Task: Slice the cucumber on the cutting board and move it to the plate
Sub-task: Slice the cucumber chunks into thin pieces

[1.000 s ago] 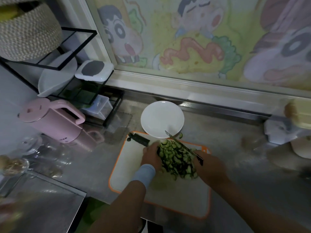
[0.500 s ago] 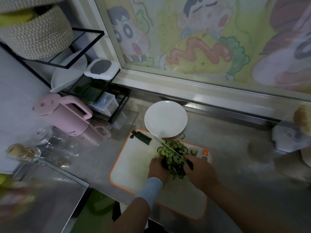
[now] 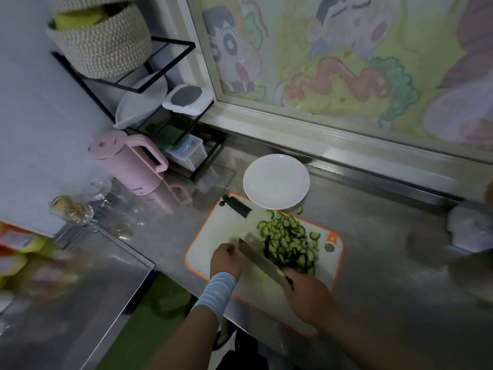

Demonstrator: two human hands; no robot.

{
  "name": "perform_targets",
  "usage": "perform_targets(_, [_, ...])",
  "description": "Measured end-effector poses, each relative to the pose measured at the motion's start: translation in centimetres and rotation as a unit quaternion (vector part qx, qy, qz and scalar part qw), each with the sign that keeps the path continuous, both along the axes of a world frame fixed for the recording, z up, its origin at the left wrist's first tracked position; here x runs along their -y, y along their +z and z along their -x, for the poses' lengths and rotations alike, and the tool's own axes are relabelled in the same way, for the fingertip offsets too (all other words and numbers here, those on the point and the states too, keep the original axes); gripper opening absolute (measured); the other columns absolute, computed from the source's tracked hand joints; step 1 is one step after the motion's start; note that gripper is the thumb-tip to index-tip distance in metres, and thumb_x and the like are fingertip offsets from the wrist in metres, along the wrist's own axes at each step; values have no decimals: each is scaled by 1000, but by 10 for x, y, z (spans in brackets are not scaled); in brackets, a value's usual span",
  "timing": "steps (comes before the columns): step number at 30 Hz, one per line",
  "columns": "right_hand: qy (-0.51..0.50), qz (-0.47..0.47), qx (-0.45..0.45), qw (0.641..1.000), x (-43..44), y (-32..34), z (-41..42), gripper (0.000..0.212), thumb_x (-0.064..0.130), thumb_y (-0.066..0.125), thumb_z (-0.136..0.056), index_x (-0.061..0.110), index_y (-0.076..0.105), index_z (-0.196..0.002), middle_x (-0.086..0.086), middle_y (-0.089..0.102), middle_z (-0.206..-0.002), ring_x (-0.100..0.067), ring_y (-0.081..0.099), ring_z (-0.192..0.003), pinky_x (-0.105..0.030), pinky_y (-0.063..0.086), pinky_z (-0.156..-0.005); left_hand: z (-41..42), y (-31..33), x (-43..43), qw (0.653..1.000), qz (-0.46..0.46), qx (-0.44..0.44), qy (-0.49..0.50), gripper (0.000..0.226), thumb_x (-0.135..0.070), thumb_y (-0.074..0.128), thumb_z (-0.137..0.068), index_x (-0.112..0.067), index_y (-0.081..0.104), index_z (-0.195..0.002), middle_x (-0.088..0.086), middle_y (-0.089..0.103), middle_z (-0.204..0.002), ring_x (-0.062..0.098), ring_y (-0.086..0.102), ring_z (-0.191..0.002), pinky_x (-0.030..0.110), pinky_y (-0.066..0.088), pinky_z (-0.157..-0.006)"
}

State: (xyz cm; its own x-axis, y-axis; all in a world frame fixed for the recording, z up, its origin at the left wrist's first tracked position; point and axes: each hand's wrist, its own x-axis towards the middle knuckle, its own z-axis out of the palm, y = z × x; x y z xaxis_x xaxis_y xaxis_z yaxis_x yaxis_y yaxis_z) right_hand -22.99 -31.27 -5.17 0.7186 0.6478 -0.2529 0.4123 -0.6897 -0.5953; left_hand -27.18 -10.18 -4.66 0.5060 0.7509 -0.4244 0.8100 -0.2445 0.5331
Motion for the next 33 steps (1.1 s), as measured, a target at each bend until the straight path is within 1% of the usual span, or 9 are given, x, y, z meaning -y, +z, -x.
perform_targets(3, [-45, 11, 41, 998, 4, -2, -6, 24, 35, 36, -99, 28, 53, -115, -3, 66, -85, -25, 61, -75, -32, 36, -55, -1, 5, 0, 999, -36, -9, -15, 30, -10, 44, -91, -12, 60, -116, 9, 60, -120, 27, 57, -108, 29, 42, -90])
perform_targets(5, [-49, 19, 48, 997, 1, 3, -10, 25, 34, 36, -99, 28, 53, -116, -1, 66, -85, -23, 60, -74, -32, 37, -54, -4, 6, -4, 998, -46, -5, -50, 30, -10, 44, -90, -13, 59, -116, 9, 59, -120, 26, 56, -108, 30, 42, -92])
perform_targets(14, [-123, -22, 18, 992, -62, 18, -30, 23, 38, 35, -97, 24, 53, -95, -1, 62, -79, -23, 56, -70, -40, 50, -60, -43, 13, -50, 975, -107, 1, -193, 38, -8, 42, -90, -18, 54, -125, 4, 53, -127, 22, 49, -116, 31, 39, -100])
perform_targets(17, [-139, -18, 15, 990, -80, 20, -43, 22, 33, 38, -99, 19, 55, -96, -3, 61, -79, -23, 56, -70, -37, 46, -58, -65, 11, -71, 959, -112, -15, -261, 57, 3, 45, -84, -24, 48, -134, 1, 44, -140, 18, 40, -129, 29, 31, -108])
perform_targets(20, [-142, -15, 15, 990, -92, 18, -53, 22, 33, 37, -101, 19, 52, -92, 1, 56, -71, -15, 49, -60, -31, 33, -49, -90, 5, -89, 914, -136, -23, -380, 68, 8, 47, -80, -24, 41, -140, -1, 35, -148, 18, 31, -136, 32, 27, -112])
perform_targets(23, [-158, -18, 17, 987, -101, 13, -58, 21, 31, 37, -102, 22, 51, -90, 4, 52, -68, -12, 46, -57, -28, 28, -46, -107, -4, -100, 860, -193, -11, -472, 57, 2, 48, -86, -17, 42, -140, 0, 34, -148, 19, 32, -135, 32, 29, -110])
perform_targets(25, [-171, -8, 7, 985, -104, 8, -59, 19, 30, 37, -102, 23, 49, -89, 6, 49, -68, -11, 44, -57, -28, 28, -47, -112, -12, -103, 853, -193, -12, -485, 47, 0, 51, -86, -16, 52, -131, 4, 45, -140, 23, 42, -127, 35, 34, -106])
perform_targets(29, [-181, 5, 1, 983, -106, 3, -55, 18, 32, 39, -101, 23, 48, -87, 5, 52, -69, -14, 49, -59, -33, 38, -51, -109, -20, -107, 799, -254, -70, -541, 29, -19, 55, -90, -21, 62, -118, 4, 58, -120, 27, 49, -113, 36, 37, -98])
perform_targets(33, [-186, -11, 8, 982, -113, 5, -47, 16, 30, 42, -100, 24, 46, -85, 10, 45, -67, -11, 43, -59, -23, 25, -48, -88, -18, -112, 817, -208, -100, -529, 38, -34, 53, -90, -19, 57, -124, 7, 54, -122, 28, 47, -114, 38, 39, -96])
